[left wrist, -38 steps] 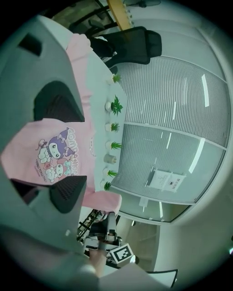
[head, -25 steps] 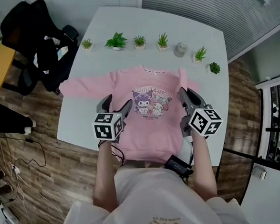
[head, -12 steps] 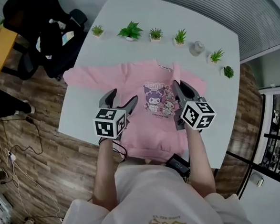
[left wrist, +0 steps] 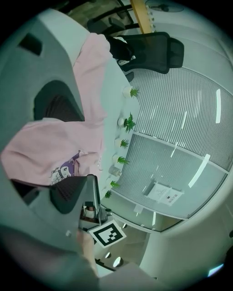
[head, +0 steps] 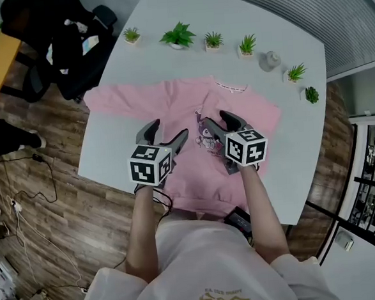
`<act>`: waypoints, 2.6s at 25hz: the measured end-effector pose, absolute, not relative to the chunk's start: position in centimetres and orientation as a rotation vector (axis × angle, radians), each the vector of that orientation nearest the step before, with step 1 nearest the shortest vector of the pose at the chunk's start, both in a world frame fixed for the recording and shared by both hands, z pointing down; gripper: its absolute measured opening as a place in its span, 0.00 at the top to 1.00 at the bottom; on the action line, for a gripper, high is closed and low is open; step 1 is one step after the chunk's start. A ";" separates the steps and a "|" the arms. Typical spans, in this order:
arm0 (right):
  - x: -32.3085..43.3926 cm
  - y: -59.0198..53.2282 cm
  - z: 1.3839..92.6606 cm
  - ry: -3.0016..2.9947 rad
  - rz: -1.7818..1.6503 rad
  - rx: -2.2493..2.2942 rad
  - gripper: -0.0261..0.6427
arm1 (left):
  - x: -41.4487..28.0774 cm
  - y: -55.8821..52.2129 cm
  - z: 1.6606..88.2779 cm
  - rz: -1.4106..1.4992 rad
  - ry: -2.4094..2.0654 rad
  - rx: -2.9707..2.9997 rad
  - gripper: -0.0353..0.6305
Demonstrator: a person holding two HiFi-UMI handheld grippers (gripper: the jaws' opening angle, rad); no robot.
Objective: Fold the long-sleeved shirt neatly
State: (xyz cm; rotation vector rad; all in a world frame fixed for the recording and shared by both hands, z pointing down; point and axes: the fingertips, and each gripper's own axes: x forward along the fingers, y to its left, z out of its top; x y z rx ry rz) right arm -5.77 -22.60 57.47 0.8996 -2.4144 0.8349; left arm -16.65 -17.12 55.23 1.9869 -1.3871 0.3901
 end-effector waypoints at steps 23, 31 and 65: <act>-5.0 -26.3 59.0 -2.312 1.180 1.171 0.94 | -17.4 -16.6 56.5 0.286 -1.367 1.933 0.38; -11.7 -23.8 57.3 -2.425 1.079 0.821 0.55 | -18.1 -16.0 56.2 0.258 -1.388 1.924 0.37; -6.9 -12.1 48.3 -2.660 0.940 0.906 0.59 | -30.9 -10.3 49.6 0.143 -1.786 1.816 0.40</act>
